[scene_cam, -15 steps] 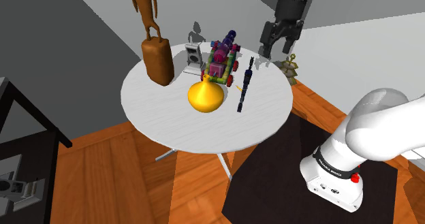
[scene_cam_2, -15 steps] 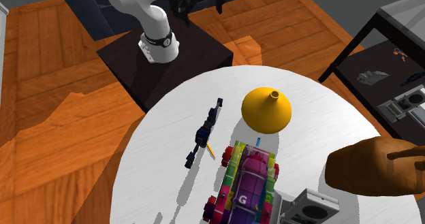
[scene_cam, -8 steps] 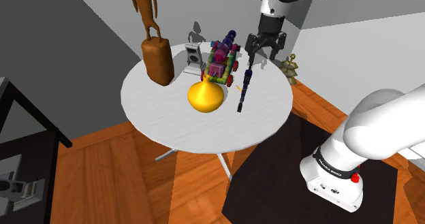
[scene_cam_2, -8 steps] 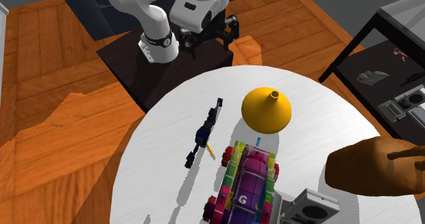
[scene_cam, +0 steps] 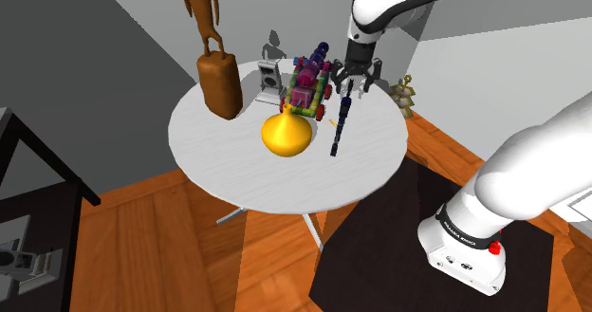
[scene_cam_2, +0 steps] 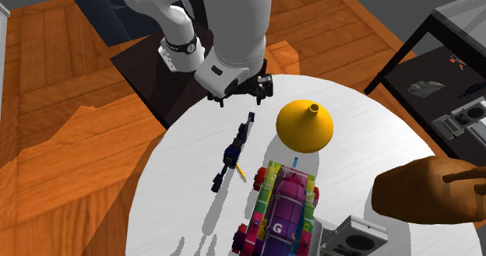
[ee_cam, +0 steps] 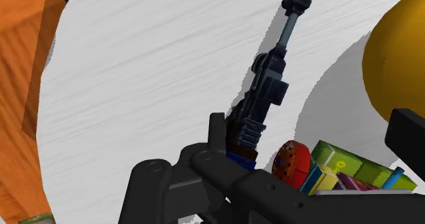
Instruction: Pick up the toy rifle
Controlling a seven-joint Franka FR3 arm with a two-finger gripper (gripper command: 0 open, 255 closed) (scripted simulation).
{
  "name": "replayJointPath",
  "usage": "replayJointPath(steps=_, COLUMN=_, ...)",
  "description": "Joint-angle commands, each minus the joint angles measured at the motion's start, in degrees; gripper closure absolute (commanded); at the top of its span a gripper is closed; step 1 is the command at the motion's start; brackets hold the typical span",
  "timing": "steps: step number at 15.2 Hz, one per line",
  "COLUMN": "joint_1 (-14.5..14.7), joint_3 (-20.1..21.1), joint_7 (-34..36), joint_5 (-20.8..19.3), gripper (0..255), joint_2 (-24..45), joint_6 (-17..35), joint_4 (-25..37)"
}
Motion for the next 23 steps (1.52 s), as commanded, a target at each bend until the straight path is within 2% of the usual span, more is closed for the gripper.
replayJointPath(steps=1, joint_1=-0.92, joint_3=-0.42, joint_7=2.0, joint_5=-0.64, gripper=0, joint_2=3.78, joint_6=2.39, joint_4=1.57)
replayJointPath(steps=9, joint_1=-3.96, joint_3=-3.04, joint_7=9.39, joint_5=-2.66, gripper=0, joint_2=18.41, joint_6=10.58, joint_4=8.53)
replayJointPath(steps=19, joint_1=-4.19, joint_3=-3.21, joint_7=9.68, joint_5=-2.36, gripper=0, joint_2=23.06, joint_6=16.45, joint_4=7.32)
replayJointPath(steps=20, joint_1=-4.21, joint_3=-3.22, joint_7=9.65, joint_5=-2.35, gripper=255, joint_2=23.18, joint_6=16.47, joint_4=7.42)
replayJointPath(steps=23, joint_1=-4.23, joint_3=-3.23, joint_7=9.6, joint_5=-2.33, gripper=255, joint_2=23.26, joint_6=16.46, joint_4=7.52)
